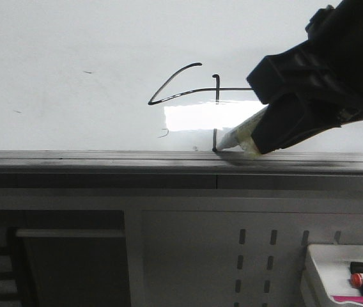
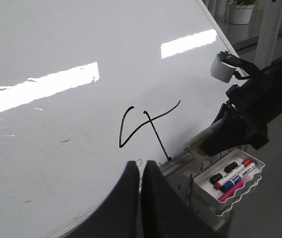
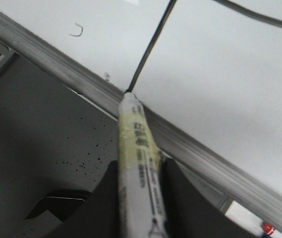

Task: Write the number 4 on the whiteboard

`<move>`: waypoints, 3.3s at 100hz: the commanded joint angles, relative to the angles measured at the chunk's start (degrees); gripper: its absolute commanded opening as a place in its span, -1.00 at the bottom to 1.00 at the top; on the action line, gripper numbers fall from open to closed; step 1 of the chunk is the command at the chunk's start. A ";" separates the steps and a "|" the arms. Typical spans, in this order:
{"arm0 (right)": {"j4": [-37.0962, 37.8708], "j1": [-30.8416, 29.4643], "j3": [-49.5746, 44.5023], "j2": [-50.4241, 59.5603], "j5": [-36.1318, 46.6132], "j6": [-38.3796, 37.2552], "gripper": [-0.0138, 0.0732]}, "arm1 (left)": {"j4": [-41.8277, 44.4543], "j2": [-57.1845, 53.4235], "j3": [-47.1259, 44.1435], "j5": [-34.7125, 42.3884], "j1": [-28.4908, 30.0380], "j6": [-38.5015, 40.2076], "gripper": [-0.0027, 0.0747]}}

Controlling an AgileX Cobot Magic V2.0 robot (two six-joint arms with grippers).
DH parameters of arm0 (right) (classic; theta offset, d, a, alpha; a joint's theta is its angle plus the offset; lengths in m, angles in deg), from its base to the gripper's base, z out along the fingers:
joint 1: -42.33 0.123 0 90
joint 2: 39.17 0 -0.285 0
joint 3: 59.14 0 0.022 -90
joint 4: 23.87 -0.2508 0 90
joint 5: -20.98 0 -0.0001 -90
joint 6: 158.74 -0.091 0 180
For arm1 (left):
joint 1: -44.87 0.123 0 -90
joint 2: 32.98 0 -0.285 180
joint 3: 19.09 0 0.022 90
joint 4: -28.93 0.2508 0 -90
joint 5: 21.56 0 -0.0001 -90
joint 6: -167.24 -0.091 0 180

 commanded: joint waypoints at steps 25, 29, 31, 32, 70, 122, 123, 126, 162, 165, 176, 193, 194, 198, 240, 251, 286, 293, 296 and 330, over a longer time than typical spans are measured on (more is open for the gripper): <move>0.81 6.56 1.92 13.18 2.48 9.10 -0.78 | 0.26 8.79 2.37 -2.64 -0.07 0.32 0.00; 0.91 8.06 1.79 14.31 2.06 10.96 -0.78 | 0.26 11.35 3.25 -4.21 -0.07 -1.31 0.08; 0.92 8.74 1.66 14.95 1.82 11.74 -0.78 | 0.15 12.61 3.80 -5.10 -0.07 -2.93 0.09; 0.92 8.96 1.51 15.35 1.84 12.01 -0.78 | 0.17 13.04 3.99 -5.44 -0.07 -3.55 0.08; 6.87 19.13 -6.17 19.23 7.77 15.27 -0.78 | -10.45 32.62 15.15 -19.64 -1.25 -33.88 0.02; 9.73 23.98 -6.30 19.23 10.39 15.27 -0.79 | -12.14 47.76 25.32 -19.31 -13.64 -35.18 0.02; 9.73 24.08 -6.30 19.23 10.27 15.27 -0.79 | -12.32 47.91 25.36 -19.31 -13.64 -35.18 0.02; 9.73 24.06 -6.30 19.23 10.27 15.27 -0.79 | -13.02 48.52 25.62 -19.42 -13.64 -35.18 0.02; 9.61 24.06 -6.30 19.23 7.87 15.27 -0.79 | -14.27 51.73 26.80 -19.21 -13.86 -35.18 0.01; 9.61 24.06 -6.30 19.13 7.87 15.27 -0.79 | -14.27 52.00 26.80 -19.21 -13.86 -35.18 0.00; 9.37 24.06 -6.30 19.13 7.87 15.27 -0.79 | -14.70 53.21 26.80 -19.21 -13.86 -35.18 -0.16; 8.96 24.06 -6.30 19.13 7.39 15.27 -0.79 | -15.28 54.03 26.80 -19.21 -13.86 -35.18 -0.57; 8.96 24.06 -6.30 19.13 7.41 15.27 -0.79 | -15.28 54.03 26.80 -19.21 -13.86 -35.18 -0.62; 8.96 24.06 -6.30 19.13 7.37 15.27 -0.79 | -15.28 54.03 26.80 -19.15 -13.86 -35.18 -0.73; 8.96 24.06 -6.30 19.13 7.28 15.27 -0.79 | -15.16 54.03 26.80 -18.65 -13.86 -35.76 -0.98; 8.96 24.06 -6.30 19.13 7.28 15.27 -0.79 | -15.16 54.03 26.80 -17.75 -13.86 -35.76 -0.98; 8.96 24.06 -6.30 19.13 7.28 15.27 -0.78 | -15.65 54.03 26.80 -17.62 -13.86 -35.76 -0.98; 8.96 24.06 -6.30 19.13 7.38 15.27 -0.78 | -16.33 54.03 26.80 -17.62 -13.86 -35.76 -0.96; 8.96 24.06 -6.30 19.13 7.38 15.27 -0.78 | -16.44 54.03 26.80 -17.62 -13.86 -35.76 -0.92; 8.96 24.06 -6.30 19.13 7.45 15.27 -0.79 | -17.74 54.03 26.80 -17.15 -13.86 -35.76 0.03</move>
